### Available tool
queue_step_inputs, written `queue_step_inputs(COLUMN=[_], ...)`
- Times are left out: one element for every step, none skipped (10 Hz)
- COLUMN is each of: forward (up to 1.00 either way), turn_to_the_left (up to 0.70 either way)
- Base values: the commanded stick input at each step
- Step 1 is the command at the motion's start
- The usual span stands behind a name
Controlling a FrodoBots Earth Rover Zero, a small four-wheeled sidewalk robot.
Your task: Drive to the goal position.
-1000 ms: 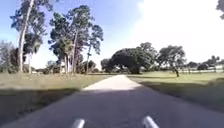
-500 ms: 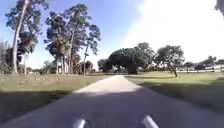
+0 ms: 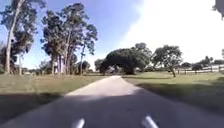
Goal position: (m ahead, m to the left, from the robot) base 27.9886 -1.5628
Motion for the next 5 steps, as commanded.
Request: queue_step_inputs(forward=[0.70,0.70,0.70,0.70,0.70], turn_to_the_left=[0.00,0.00,0.00,0.00,0.00])
